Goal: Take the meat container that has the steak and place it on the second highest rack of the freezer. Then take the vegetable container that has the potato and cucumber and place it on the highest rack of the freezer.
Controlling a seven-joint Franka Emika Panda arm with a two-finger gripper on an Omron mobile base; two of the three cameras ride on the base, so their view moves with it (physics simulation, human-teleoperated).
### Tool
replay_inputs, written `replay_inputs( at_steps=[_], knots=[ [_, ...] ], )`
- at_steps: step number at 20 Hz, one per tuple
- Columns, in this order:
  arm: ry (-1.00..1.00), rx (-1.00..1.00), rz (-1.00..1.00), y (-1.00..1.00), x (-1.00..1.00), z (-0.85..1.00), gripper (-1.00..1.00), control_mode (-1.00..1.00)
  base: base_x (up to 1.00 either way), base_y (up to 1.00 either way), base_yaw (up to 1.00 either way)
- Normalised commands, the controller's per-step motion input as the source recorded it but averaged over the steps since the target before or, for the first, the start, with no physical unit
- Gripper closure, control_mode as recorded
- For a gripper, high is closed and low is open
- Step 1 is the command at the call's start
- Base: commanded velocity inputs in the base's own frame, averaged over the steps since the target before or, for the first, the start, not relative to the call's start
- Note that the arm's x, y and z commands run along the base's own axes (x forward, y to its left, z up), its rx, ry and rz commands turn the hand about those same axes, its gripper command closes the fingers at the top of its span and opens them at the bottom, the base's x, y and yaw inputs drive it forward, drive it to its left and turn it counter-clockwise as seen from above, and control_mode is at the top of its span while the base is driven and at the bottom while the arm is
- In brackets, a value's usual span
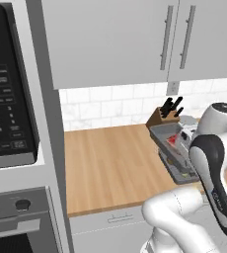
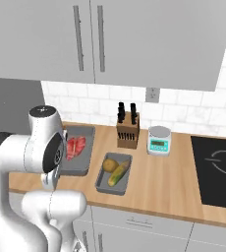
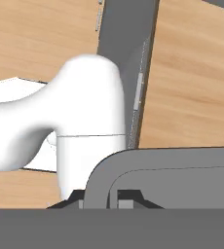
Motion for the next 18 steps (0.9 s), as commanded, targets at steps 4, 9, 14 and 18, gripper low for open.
replay_inputs(
  at_steps=[4, 9, 14, 18],
  knots=[
    [-0.18, 0.09, 0.0, -0.02, -0.75, 0.0, 1.0, -1.0, 0.0, 0.0, 0.0],
    [-0.08, -0.13, -0.02, 0.24, -0.63, -0.09, 1.0, -1.0, 0.0, 0.0, 0.0],
    [0.0, -0.2, 0.0, 0.28, -0.15, -0.23, 1.0, -1.0, 0.0, 0.0, 0.0],
    [0.0, -0.13, 0.0, 0.1, -0.05, -0.21, 1.0, -1.0, 0.0, 0.0, 0.0]
  ],
)
